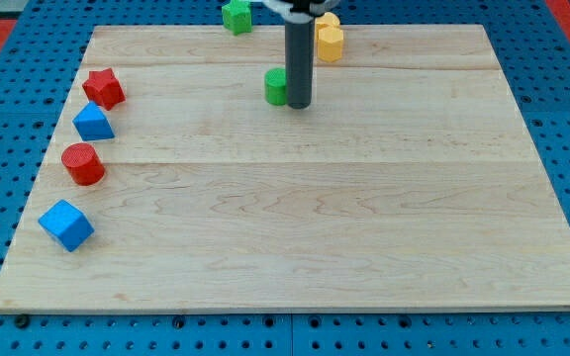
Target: Slide green circle closer to green star
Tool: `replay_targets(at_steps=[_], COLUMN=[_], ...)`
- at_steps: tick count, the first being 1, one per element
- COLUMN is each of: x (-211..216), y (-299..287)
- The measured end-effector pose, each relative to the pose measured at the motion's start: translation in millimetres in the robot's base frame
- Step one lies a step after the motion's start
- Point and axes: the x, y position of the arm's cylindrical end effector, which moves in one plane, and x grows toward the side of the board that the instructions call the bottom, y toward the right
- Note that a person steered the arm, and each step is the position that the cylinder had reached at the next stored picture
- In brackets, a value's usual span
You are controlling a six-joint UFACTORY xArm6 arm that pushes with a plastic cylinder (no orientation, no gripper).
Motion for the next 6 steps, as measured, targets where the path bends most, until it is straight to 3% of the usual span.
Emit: replay_targets(at_steps=[3,4,5,6], x=[-8,-39,12,9], y=[5,-24,-15,-59])
